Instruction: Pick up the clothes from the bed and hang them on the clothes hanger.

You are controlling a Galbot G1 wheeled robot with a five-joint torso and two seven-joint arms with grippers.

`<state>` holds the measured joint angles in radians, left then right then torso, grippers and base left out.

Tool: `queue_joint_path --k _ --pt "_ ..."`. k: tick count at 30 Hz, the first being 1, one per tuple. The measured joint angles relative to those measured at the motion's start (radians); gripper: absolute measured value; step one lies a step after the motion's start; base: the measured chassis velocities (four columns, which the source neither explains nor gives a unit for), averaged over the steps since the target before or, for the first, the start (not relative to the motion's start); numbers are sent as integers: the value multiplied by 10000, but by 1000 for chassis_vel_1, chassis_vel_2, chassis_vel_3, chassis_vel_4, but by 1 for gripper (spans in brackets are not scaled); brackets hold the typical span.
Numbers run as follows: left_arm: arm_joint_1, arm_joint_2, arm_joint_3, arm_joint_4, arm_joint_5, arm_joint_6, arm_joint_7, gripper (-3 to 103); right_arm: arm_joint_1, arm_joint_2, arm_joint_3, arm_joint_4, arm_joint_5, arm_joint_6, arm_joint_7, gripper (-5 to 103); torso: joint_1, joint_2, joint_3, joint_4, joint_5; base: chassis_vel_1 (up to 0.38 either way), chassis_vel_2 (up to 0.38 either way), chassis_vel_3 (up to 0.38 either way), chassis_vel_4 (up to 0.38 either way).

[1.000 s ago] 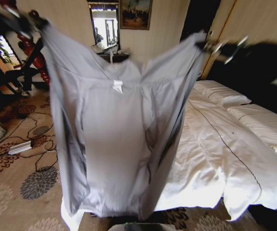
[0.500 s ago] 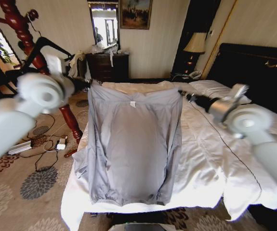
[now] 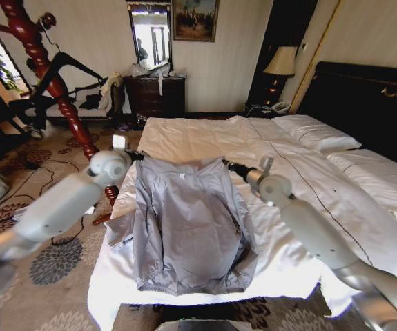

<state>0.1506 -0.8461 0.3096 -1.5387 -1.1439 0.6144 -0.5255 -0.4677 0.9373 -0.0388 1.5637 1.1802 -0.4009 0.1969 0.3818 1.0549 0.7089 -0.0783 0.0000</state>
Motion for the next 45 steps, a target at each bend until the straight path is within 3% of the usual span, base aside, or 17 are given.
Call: queue_joint_path --k 7,9,13,17,30,33,35,38,42,44,45 --pt "-435 -1171 153 1323 406 -198 -24 0 782 707 -469 -1121 -331 102 91 0 0 1 0 2 1 0 0 0 0" --pt "-706 -1698 159 2058 493 -270 -71 0 1152 1231 -630 -1507 -372 144 255 0 1 1 0 -4 0 0 0 0 0" --pt "-1332 -2272 323 3421 659 -360 -2 0 1722 1940 -806 -2075 -474 193 319 0 1 2 0 12 -4 0 0 0 0" --pt "-1612 -2718 400 4244 684 -396 105 0 1928 2407 -986 -2756 -805 271 229 0 0 2 -1 4 -1 0 0 0 0" --pt "-1040 -3753 113 5733 1435 -812 508 0 1603 2974 -1052 -4077 -1551 479 17 -3 1 1 0 2 0 0 0 0 0" --pt "-1011 -3794 106 5751 1419 -782 515 -2 1561 3053 -1051 -4201 -1575 480 13 1 0 1 0 5 0 0 0 0 0" --pt "-954 -3738 208 5623 1403 -586 513 8 1480 3076 -1078 -4253 -1637 480 12 11 -1 2 -1 4 0 0 0 0 0" --pt "-901 -3642 303 5452 1412 -489 485 14 1403 3042 -1086 -4174 -1655 480 13 16 0 1 -1 3 0 0 0 0 0" --pt "-781 -3023 635 4614 1354 -316 539 30 1115 2688 -1086 -3621 -1625 476 74 38 -1 2 -2 7 1 0 0 0 0" --pt "-771 -2943 677 4501 1331 -303 547 36 1079 2611 -1085 -3521 -1613 470 75 38 -2 2 -2 9 0 0 0 0 0" --pt "-756 -2719 771 4167 1135 -229 550 41 976 2349 -1081 -3199 -1566 436 71 49 -1 2 -2 5 -1 0 0 0 0"
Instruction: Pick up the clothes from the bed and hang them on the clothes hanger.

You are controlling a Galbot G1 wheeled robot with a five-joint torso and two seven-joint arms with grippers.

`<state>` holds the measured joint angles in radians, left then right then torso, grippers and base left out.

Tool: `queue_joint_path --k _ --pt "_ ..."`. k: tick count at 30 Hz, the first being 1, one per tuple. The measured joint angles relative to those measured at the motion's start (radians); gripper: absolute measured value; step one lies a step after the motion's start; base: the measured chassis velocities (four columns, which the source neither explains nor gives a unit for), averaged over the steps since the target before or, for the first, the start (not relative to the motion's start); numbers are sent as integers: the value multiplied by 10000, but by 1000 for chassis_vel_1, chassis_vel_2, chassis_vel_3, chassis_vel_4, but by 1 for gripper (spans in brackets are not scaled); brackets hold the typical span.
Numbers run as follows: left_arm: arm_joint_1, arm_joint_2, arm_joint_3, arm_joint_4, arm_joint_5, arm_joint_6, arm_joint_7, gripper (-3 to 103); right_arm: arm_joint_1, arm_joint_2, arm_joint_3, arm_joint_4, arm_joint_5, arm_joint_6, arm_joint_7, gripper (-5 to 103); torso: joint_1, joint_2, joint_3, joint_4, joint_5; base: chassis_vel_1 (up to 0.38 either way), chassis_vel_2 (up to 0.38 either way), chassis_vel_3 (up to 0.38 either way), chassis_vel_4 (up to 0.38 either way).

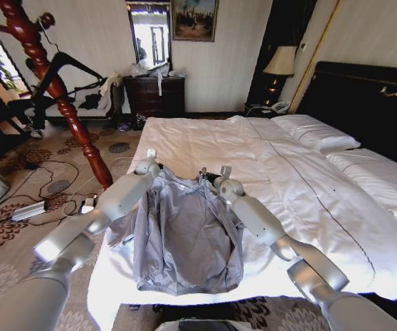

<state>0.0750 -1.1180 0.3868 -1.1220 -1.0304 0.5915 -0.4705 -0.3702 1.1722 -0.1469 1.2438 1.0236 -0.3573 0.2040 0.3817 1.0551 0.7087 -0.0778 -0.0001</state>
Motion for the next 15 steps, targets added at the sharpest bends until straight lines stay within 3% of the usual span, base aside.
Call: queue_joint_path --k 2,5,7,8,9,11,15 --pt "5 56 14 -82 -41 5 1 46 -21 -82 0 82 4 -9 -2 49 0 0 0 -2 1 0 0 0 0" --pt "11 328 63 -316 -59 -128 41 62 -72 -448 8 414 14 -21 -4 66 0 0 0 -5 2 0 0 0 0" --pt "9 345 64 -327 -62 -128 44 62 -72 -477 12 435 15 -21 -3 66 0 0 0 -3 2 0 0 0 0" --pt "-16 464 64 -365 -74 -123 57 68 -72 -608 26 489 -27 -7 -1 77 0 0 0 2 -1 0 0 0 0" --pt "-37 527 65 -376 -69 -122 58 74 -72 -697 24 504 -103 31 -3 77 0 1 0 3 0 0 0 0 0" --pt "-69 632 66 -423 -64 -131 60 85 -66 -833 11 534 -232 130 3 88 0 0 0 -1 1 0 0 0 0" --pt "-38 867 10 -761 -209 -267 62 94 -79 -1016 64 701 -205 221 91 97 1 0 0 -3 2 0 0 0 0"
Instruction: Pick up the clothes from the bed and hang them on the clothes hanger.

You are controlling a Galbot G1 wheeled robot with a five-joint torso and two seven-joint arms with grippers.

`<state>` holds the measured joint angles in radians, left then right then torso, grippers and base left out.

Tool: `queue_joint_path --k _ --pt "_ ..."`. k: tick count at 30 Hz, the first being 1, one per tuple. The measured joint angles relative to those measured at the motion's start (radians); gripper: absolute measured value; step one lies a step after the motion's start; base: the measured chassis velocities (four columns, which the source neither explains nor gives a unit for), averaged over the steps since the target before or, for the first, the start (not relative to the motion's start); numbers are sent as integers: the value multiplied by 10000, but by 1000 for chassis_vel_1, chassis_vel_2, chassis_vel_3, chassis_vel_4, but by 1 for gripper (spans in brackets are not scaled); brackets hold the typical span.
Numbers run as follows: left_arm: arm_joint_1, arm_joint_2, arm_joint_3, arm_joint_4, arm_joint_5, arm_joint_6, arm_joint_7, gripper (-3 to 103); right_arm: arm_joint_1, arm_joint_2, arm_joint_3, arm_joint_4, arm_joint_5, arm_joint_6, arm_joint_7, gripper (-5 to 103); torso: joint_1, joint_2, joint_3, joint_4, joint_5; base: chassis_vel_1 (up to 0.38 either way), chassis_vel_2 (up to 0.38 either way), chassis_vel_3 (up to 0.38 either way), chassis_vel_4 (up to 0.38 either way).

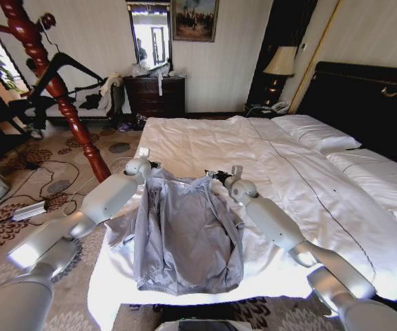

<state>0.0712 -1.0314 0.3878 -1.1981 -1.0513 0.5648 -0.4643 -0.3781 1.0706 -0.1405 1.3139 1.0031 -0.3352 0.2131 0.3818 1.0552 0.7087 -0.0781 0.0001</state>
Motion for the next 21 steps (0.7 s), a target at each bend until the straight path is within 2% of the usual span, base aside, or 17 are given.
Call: queue_joint_path --k 3,5,6,7,8,10,11,14,15,16,18,19,21 --pt "206 301 -113 -540 -263 -264 -2 100 -96 -178 91 264 125 60 23 100 0 1 0 4 -1 0 0 0 0" --pt "560 672 -272 -1252 -409 -726 79 100 -286 -463 132 565 127 113 24 100 -1 1 -1 5 -2 0 0 0 0" --pt "938 1019 -460 -1814 -385 -1291 227 100 -536 -733 175 844 -24 202 16 100 0 1 0 0 -2 0 0 0 0" --pt "938 1019 -460 -1814 -385 -1291 227 100 -536 -733 175 844 -24 202 16 100 0 1 0 0 -2 0 0 0 0" --pt "1269 1293 -654 -2202 -318 -1680 346 100 -778 -923 264 1058 -192 303 0 100 -1 0 -1 -2 1 0 0 0 0" --pt "1881 1720 -1090 -2744 -267 -2054 421 100 -1204 -1210 503 1386 -524 478 -49 100 -1 1 0 0 -1 0 0 0 0" --pt "1881 1720 -1090 -2744 -267 -2054 421 100 -1204 -1210 503 1386 -524 478 -49 100 -1 1 0 0 -1 0 0 0 0" --pt "3287 2469 -2233 -3607 139 -2645 625 100 -2101 -1713 1238 2028 -978 808 -127 100 -1 1 0 6 0 0 0 0 0" --pt "3287 2469 -2233 -3607 139 -2645 625 100 -2101 -1713 1238 2028 -978 808 -127 100 -1 1 0 6 0 0 0 0 0" --pt "4072 2741 -2818 -3971 453 -2917 828 100 -2613 -1919 1707 2358 -1089 887 -142 100 -1 1 0 5 -3 0 0 0 0" --pt "4413 2843 -3044 -4142 541 -2998 905 100 -2849 -1994 1920 2499 -1159 923 -145 100 -2 1 -1 5 -3 0 0 0 0" --pt "5491 3130 -3788 -4782 820 -3238 1108 100 -3725 -2237 2588 2977 -1453 1100 -153 100 -2 1 0 5 -7 0 0 0 0" --pt "6195 3307 -4272 -5204 1183 -3444 1273 100 -4421 -2392 3001 3341 -1732 1253 -172 100 -2 1 -1 2 0 0 0 0 0"
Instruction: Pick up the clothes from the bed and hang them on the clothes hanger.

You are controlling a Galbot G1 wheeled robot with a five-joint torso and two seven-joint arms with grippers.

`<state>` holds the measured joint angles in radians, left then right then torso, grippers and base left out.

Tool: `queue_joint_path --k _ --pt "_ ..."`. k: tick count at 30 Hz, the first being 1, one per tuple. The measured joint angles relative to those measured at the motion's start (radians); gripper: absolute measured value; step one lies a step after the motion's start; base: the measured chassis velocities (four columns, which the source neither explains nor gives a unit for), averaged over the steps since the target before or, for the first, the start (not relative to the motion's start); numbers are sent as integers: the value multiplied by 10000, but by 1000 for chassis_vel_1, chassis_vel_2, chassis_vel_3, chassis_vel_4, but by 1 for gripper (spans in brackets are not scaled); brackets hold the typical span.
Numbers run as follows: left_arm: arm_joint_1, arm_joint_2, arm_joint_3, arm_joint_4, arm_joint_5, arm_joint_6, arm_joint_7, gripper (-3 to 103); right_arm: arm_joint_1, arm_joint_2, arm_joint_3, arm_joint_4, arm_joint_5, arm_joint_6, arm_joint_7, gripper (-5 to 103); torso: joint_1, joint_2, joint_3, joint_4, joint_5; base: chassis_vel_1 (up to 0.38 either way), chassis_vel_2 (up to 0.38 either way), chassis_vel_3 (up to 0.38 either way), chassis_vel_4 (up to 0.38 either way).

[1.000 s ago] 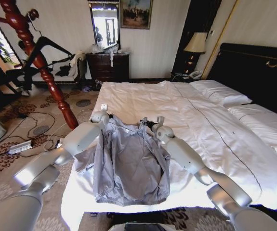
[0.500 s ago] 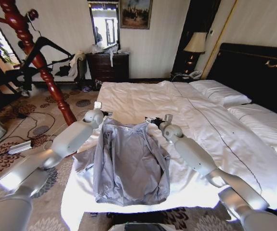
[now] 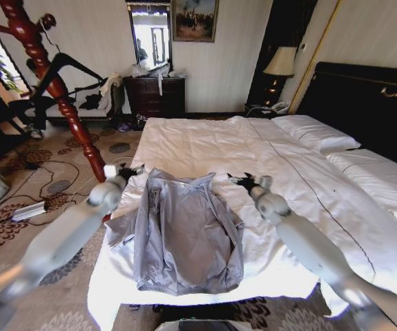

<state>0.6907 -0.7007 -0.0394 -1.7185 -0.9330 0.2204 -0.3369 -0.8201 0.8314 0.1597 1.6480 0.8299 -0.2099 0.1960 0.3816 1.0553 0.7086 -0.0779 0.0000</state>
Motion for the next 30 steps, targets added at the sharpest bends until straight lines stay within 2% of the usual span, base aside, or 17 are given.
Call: queue_joint_path --k 2,4,7,8,10,12,15,18,19,22,23,27,29,30 --pt "1152 202 -633 -669 627 -300 213 100 -1172 -218 761 633 -489 321 -60 100 -1 0 0 -5 3 0 0 0 0" --pt "1460 229 -799 -835 737 -369 244 100 -1440 -242 982 785 -636 389 -79 100 -1 0 0 -5 -1 0 0 0 0" --pt "3465 113 -2237 -1744 1457 -632 439 100 -2905 -159 2253 1539 -1358 537 -143 100 0 1 -1 0 -2 0 0 0 0" --pt "3465 113 -2237 -1744 1457 -632 439 100 -2905 -159 2253 1539 -1358 537 -143 100 0 1 -1 0 -2 0 0 0 0" --pt "4676 -102 -3175 -2166 1972 -763 592 100 -3809 -72 2928 1994 -1627 564 -157 100 0 1 -1 1 3 0 0 0 0" --pt "5042 -179 -3422 -2286 2100 -801 637 100 -4107 -69 3133 2162 -1672 567 -157 100 0 1 0 2 -1 0 0 0 0" --pt "6521 -670 -4382 -2812 2438 -988 846 100 -5121 -35 3735 2761 -2186 655 -215 100 0 1 0 -3 0 0 0 0 0" --pt "7572 -1290 -5013 -3181 2830 -1279 1147 100 -5652 128 3978 3137 -2624 732 -294 100 0 1 0 1 2 0 0 0 0" --pt "7572 -1290 -5013 -3181 2830 -1279 1147 100 -5652 128 3978 3137 -2624 732 -294 100 0 1 0 1 2 0 0 0 0" --pt "8347 -2122 -5456 -3476 3357 -1560 1375 100 -5754 227 3878 3464 -2561 627 -307 100 0 1 0 -2 -2 0 0 0 0" --pt "8347 -2122 -5456 -3476 3357 -1560 1375 100 -5754 227 3878 3464 -2561 627 -307 100 0 1 0 -2 -2 0 0 0 0" --pt "9236 -3040 -5925 -4046 4082 -1756 1526 100 -5078 146 3375 3407 -1607 183 -48 100 2 0 1 2 -2 0 0 0 0" --pt "9392 -3164 -6003 -4152 4226 -1786 1550 100 -4867 115 3259 3286 -1428 93 -21 100 2 1 1 2 -1 0 0 0 0" --pt "9642 -3327 -6137 -4301 4547 -1922 1654 100 -4538 90 3079 3097 -1133 -73 16 100 2 0 2 3 2 0 0 0 0"
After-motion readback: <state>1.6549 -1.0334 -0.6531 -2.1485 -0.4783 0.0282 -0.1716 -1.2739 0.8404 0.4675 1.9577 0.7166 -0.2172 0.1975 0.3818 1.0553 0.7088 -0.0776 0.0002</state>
